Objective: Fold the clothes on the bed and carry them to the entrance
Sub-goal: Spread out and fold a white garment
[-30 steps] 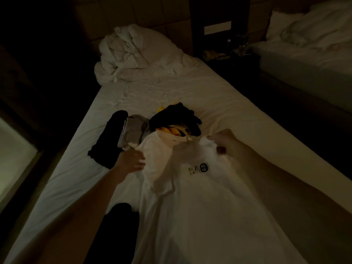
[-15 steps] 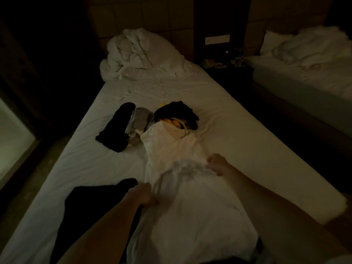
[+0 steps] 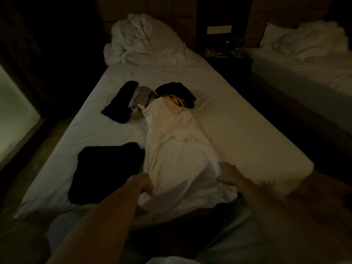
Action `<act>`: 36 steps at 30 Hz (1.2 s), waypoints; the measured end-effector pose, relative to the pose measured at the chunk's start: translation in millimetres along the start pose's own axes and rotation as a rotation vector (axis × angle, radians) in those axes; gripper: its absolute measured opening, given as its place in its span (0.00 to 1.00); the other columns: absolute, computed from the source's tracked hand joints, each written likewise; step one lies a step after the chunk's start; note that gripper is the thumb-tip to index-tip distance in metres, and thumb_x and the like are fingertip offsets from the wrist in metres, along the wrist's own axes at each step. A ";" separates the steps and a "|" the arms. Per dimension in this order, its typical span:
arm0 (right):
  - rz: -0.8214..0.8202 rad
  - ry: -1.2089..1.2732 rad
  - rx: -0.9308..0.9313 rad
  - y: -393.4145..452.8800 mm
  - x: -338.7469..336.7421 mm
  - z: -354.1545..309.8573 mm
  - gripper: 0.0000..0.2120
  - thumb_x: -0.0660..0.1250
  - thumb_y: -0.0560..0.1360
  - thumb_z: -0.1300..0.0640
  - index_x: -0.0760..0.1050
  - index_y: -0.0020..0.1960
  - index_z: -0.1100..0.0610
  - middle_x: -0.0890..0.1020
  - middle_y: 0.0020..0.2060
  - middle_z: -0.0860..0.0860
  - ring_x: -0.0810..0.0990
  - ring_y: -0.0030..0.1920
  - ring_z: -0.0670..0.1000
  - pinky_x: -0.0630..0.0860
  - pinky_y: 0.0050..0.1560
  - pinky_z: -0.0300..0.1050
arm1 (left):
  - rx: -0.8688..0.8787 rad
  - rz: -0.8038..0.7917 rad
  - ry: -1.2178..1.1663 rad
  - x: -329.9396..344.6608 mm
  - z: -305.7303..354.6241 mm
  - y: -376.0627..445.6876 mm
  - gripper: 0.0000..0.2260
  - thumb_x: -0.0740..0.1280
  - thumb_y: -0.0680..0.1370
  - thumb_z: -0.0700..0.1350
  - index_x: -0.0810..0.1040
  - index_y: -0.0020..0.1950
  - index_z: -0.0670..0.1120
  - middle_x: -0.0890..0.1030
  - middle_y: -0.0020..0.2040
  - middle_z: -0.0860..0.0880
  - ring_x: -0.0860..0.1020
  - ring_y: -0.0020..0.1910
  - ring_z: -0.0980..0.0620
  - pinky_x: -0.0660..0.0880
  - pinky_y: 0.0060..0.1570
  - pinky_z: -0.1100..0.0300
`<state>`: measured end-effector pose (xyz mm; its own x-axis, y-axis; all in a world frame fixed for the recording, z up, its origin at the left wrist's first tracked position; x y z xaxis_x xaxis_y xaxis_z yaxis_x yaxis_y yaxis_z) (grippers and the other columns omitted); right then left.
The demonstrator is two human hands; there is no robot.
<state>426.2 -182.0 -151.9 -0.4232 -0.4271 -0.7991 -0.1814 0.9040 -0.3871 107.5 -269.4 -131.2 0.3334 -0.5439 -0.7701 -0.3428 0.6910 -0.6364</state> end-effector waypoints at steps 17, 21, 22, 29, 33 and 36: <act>-0.047 0.554 -0.218 -27.2 25.7 -81.1 0.08 0.61 0.81 0.59 0.75 0.58 0.57 0.79 0.51 0.56 0.83 0.41 0.57 0.83 0.40 0.50 | 0.228 -0.062 -0.465 -7.6 5.2 -16.4 0.05 0.68 0.78 0.42 0.79 0.53 0.43 0.81 0.47 0.44 0.81 0.41 0.49 0.78 0.37 0.61; 0.055 -0.024 -0.397 -23.3 35.4 -43.5 0.13 0.58 0.80 0.61 0.76 0.62 0.52 0.79 0.58 0.54 0.77 0.57 0.54 0.76 0.56 0.49 | 0.501 0.255 0.041 19.2 -8.4 -3.2 0.15 0.67 0.77 0.39 0.77 0.62 0.48 0.76 0.63 0.50 0.75 0.60 0.52 0.71 0.61 0.60; 0.035 -0.161 -0.437 -22.3 40.6 -35.2 0.15 0.59 0.81 0.60 0.73 0.66 0.51 0.76 0.62 0.54 0.74 0.61 0.55 0.74 0.58 0.52 | 0.565 0.275 0.067 26.1 -7.5 -3.4 0.17 0.68 0.76 0.42 0.75 0.65 0.49 0.74 0.65 0.50 0.73 0.63 0.52 0.68 0.64 0.59; 0.057 -0.726 -0.647 -32.5 62.1 -29.9 0.47 0.76 0.67 0.63 0.54 0.76 0.44 0.50 0.78 0.53 0.50 0.77 0.58 0.66 0.68 0.57 | 0.579 0.398 -0.304 47.9 10.6 -2.0 0.11 0.74 0.72 0.45 0.75 0.33 0.54 0.78 0.40 0.54 0.77 0.38 0.58 0.78 0.46 0.59; 0.080 -0.770 -0.685 -33.9 65.8 -33.1 0.44 0.77 0.66 0.60 0.58 0.75 0.47 0.45 0.79 0.54 0.45 0.78 0.59 0.60 0.70 0.58 | 0.555 0.228 -0.168 46.5 0.8 -0.9 0.10 0.73 0.73 0.43 0.74 0.34 0.49 0.76 0.34 0.54 0.74 0.32 0.62 0.71 0.37 0.67; 0.126 -0.710 -0.676 -33.3 72.7 -38.4 0.33 0.70 0.71 0.64 0.64 0.73 0.50 0.49 0.79 0.55 0.49 0.78 0.59 0.59 0.70 0.57 | 0.546 0.193 -0.216 53.5 -8.5 0.1 0.15 0.78 0.66 0.55 0.75 0.44 0.55 0.79 0.38 0.56 0.79 0.38 0.60 0.79 0.46 0.59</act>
<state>367.3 -242.4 -179.4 0.1165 -0.0392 -0.9924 -0.7343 0.6694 -0.1127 117.8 -302.5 -172.8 0.5000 -0.3159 -0.8064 0.0655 0.9422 -0.3285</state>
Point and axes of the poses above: each hand's wrist, its own y-axis towards the middle knuckle, its own x-axis out of the palm, z = x × y, the point moved 2 cm from there along y, towards the middle knuckle
